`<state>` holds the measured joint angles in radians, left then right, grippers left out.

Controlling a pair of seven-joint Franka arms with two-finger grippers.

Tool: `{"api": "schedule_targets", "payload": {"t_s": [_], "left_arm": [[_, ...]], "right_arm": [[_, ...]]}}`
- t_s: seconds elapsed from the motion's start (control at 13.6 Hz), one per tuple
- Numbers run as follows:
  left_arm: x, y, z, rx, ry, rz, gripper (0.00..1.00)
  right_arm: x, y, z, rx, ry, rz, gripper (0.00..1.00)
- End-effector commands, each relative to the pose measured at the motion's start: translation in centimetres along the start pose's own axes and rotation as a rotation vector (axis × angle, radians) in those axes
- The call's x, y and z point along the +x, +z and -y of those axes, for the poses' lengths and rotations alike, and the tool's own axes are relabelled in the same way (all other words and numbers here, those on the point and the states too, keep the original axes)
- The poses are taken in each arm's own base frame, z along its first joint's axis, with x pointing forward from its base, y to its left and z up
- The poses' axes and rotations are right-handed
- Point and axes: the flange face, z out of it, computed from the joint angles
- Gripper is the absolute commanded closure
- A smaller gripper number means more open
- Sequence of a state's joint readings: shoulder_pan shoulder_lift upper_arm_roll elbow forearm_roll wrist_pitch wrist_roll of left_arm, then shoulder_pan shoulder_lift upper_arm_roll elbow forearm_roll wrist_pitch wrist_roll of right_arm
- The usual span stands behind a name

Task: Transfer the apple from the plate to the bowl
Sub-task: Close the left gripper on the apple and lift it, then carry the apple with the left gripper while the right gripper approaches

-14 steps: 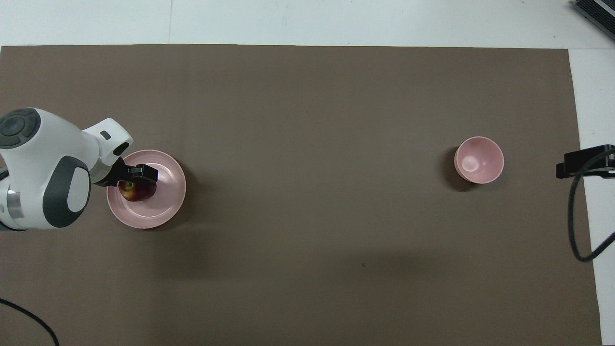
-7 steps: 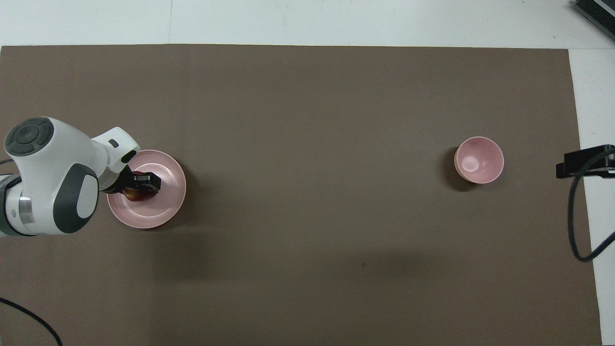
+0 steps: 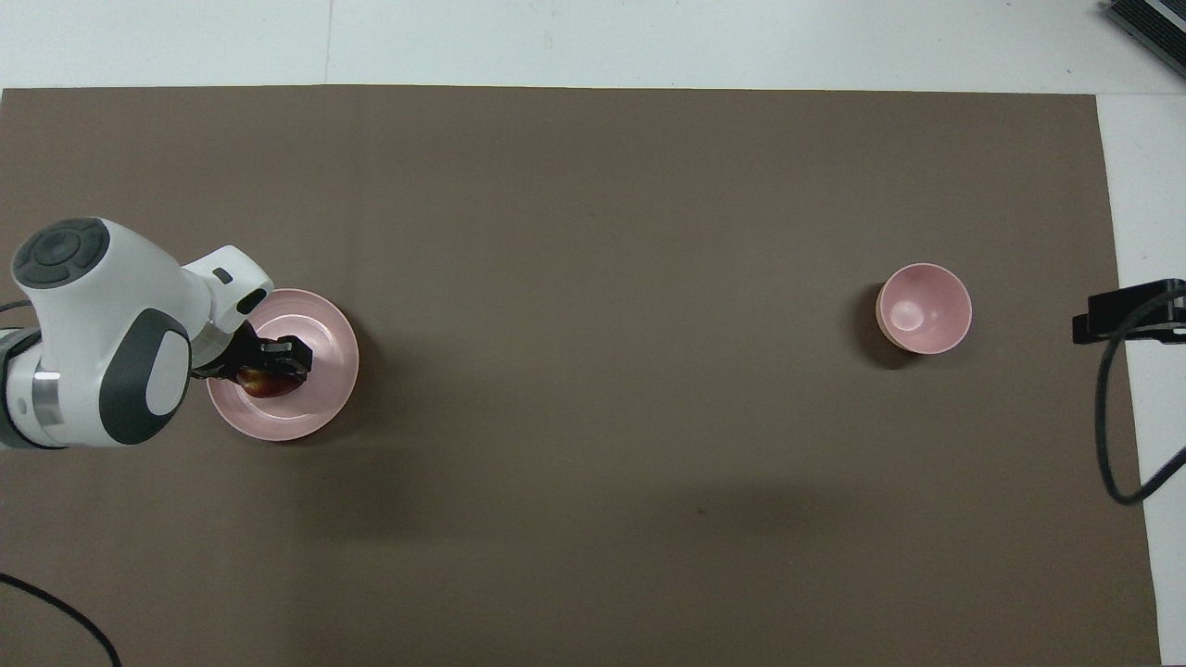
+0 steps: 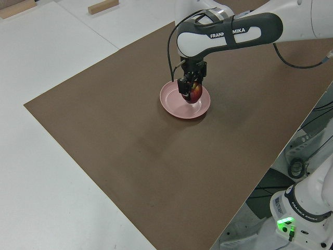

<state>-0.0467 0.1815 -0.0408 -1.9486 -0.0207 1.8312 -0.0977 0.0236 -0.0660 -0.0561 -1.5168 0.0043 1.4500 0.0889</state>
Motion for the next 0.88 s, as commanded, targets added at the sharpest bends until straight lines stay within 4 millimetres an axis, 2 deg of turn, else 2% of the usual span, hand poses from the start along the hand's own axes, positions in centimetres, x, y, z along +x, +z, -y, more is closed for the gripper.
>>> {"api": "schedule_targets", "payload": {"t_s": [0.0,0.15,0.22,0.29,0.37,0.44,0.51,0.81], "left_arm": [[1.3,-2.0,-0.1,0.007,-0.020,0.030,1.00],[1.2,-3.7,-0.4,0.006,-0.016,-0.002,1.00],[1.6,-5.8,-0.7,0.000,-0.011,-0.042,1.00],[1.5,-6.9,-0.9,-0.003,-0.003,-0.061,1.00],[0.9,-8.3,-1.4,-0.004,0.008,-0.080,1.00],[0.3,-10.9,-1.5,-0.008,0.017,-0.130,1.00],[0.2,-12.3,-1.6,-0.022,0.020,-0.152,1.00],[-0.8,-15.7,-1.8,-0.105,0.021,-0.116,1.00]], "right_arm": [[-0.5,0.0,-0.1,0.002,-0.020,0.004,0.00],[-0.5,0.0,-0.1,0.002,-0.020,0.002,0.00],[-0.5,0.0,-0.1,0.002,-0.020,0.004,0.00],[-0.5,0.0,-0.1,0.002,-0.020,0.004,0.00],[-0.5,0.0,-0.1,0.002,-0.020,0.004,0.00],[-0.4,0.0,-0.2,0.002,-0.019,0.005,0.00],[-0.5,0.0,-0.1,0.002,-0.020,0.004,0.00],[-0.5,0.0,-0.1,0.002,-0.020,0.002,0.00]]}}
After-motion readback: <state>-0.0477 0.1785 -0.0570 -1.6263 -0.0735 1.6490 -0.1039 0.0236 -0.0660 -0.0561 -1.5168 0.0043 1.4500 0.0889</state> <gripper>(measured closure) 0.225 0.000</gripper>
